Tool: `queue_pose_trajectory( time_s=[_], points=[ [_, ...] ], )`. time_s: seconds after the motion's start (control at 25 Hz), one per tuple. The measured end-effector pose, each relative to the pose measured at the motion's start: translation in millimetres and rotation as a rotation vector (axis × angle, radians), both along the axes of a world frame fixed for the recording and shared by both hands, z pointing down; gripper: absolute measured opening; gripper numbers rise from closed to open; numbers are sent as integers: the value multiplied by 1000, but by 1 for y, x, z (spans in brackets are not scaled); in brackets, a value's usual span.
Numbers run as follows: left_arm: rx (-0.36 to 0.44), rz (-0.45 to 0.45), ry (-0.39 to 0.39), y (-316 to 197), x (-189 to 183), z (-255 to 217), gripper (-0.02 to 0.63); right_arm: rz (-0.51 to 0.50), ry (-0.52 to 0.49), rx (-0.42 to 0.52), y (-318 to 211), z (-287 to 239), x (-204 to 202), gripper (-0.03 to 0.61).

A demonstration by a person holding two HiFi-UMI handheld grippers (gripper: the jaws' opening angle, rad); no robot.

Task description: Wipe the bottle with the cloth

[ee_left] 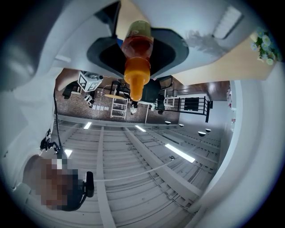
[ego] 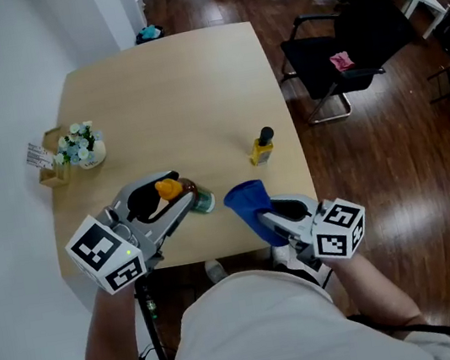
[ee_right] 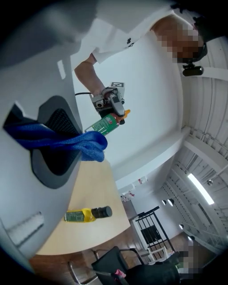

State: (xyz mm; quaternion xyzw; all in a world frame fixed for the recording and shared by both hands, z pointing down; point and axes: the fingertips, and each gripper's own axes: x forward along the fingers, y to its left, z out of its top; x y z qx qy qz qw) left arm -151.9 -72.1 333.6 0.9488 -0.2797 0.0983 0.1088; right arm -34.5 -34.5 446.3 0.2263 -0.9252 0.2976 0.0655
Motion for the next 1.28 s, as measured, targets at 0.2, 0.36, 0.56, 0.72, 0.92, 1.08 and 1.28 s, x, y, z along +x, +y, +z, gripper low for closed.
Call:
queue_pose_trajectory(
  time_s=[0.2, 0.36, 0.56, 0.72, 0.92, 1.08, 1.28],
  points=[
    [-37, -55, -62, -25, 19, 46, 163, 86, 29, 0, -4, 2, 55, 92],
    [-73, -133, -128, -51, 34, 96, 163, 136, 46, -4, -9, 6, 91, 92],
    [-84, -220, -219, -88, 52, 161, 163, 156, 74, 0, -14, 8, 129, 92],
    [-108, -288, -249, -115, 57, 208, 163, 156, 106, 10, -19, 8, 154, 92],
    [-114, -336, -265, -137, 60, 240, 164, 147, 154, 24, -25, 8, 181, 92],
    [-115, -370, -271, -144, 64, 254, 164, 139, 176, 22, -27, 13, 191, 92],
    [-104, -388, -281, -144, 64, 262, 166, 120, 172, 26, -30, 12, 183, 92]
  ],
)
